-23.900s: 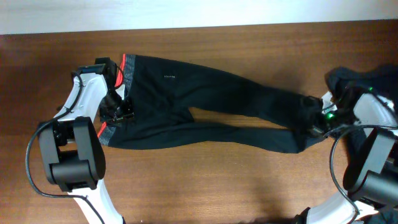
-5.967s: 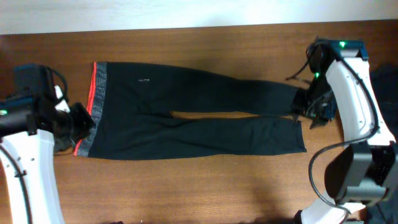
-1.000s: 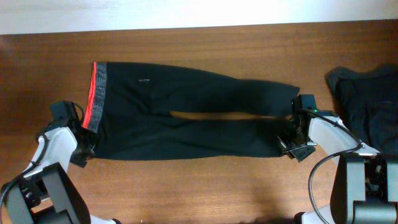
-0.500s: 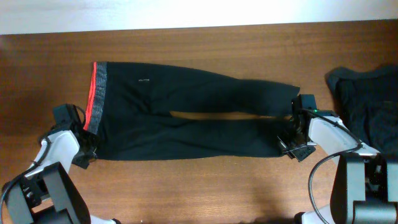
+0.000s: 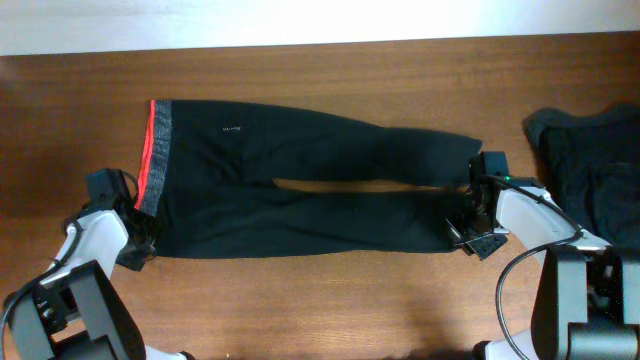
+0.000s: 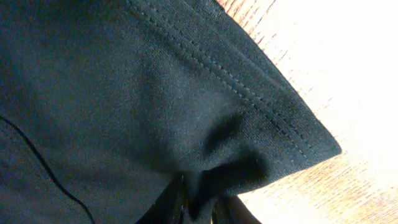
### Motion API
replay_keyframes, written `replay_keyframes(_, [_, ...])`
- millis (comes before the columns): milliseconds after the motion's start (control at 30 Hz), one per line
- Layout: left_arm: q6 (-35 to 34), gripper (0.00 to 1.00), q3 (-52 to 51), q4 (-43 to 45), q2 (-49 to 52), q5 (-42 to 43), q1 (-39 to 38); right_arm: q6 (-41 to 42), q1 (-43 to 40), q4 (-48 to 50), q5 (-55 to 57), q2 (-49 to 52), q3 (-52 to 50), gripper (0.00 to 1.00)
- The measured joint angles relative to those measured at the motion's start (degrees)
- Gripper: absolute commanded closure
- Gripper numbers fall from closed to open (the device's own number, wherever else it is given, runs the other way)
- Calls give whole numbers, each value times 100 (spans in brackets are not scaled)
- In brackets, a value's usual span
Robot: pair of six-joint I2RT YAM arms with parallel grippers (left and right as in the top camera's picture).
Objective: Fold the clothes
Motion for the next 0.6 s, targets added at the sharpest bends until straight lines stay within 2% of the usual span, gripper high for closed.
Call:
replay_keyframes(100, [-31,66,-11,55,0,7,0,2,0,7,0,0,0,82])
replay_keyframes(167, [-50,91,-15,96,0,20,0,-9,0,13,-2,-4,-4,85])
replay_keyframes(200, [-52,100,-15,96,0,15,0,-9,0,26,-15,-7,-4,91])
replay_keyframes(233, [-42,100,-15,94,-2,9,0,-26,0,37,-15,-9,-9,96])
replay_keyframes(400, [11,100,-13,96,-7,50,2,-11,0,70,-11,-22,-15,96])
replay_keyframes(600, [503,100,107,-105,-7,516,37,-179,0,-162,22,-22,33,96])
